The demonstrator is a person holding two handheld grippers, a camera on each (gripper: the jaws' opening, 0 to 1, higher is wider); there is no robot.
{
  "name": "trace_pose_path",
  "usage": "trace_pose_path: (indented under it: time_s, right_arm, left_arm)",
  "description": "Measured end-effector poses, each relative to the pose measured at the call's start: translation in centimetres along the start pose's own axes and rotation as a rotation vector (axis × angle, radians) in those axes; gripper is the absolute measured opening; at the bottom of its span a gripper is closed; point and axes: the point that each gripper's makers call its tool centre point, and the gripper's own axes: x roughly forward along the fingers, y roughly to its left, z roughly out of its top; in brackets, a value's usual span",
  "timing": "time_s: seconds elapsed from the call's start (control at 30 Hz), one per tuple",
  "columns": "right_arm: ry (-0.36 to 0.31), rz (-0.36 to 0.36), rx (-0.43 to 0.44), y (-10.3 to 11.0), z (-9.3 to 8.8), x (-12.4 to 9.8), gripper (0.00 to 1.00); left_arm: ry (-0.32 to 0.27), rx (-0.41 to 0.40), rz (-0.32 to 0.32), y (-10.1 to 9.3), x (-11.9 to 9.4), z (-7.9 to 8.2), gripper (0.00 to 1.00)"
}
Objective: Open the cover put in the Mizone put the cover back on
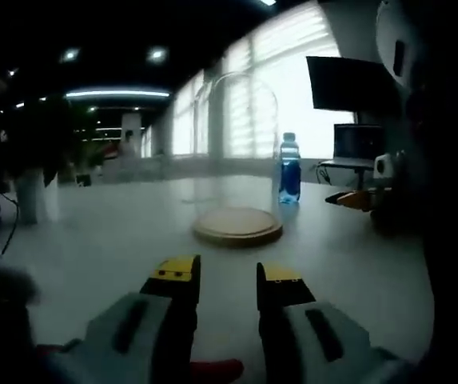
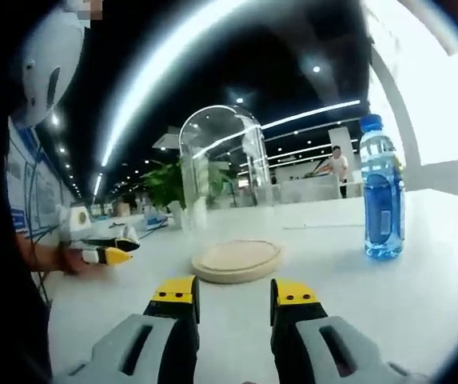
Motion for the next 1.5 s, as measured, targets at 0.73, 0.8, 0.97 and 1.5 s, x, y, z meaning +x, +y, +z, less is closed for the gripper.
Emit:
trace_pose_path:
  time_s: [0.73, 0.8, 0.97, 1.5]
  right_arm:
    - [0.009, -0.157, 0.015, -2.2, 0.1, 0.0, 0.25]
    - [0.009, -0.168, -0.009, -1.9, 0.1, 0.0, 0.25]
    - [0.011, -0.178, -0.078, -1.7, 0.2, 0.0, 0.25]
    - [-0.022, -0.062, 0.038, -1.6, 0.5, -0.2, 0.26]
  left_arm:
    - [0.011, -0.020, -0.028, 0.3, 0.1, -0.3, 0.19]
    - [0.007, -0.029, -0.026, 0.3, 0.1, -0.2, 0.19]
    - [0.020, -0.033, -0.012, 0.6, 0.3, -0.4, 0.19]
    - [-0.013, -0.053, -0.034, -0.2, 0.4, 0.3, 0.28]
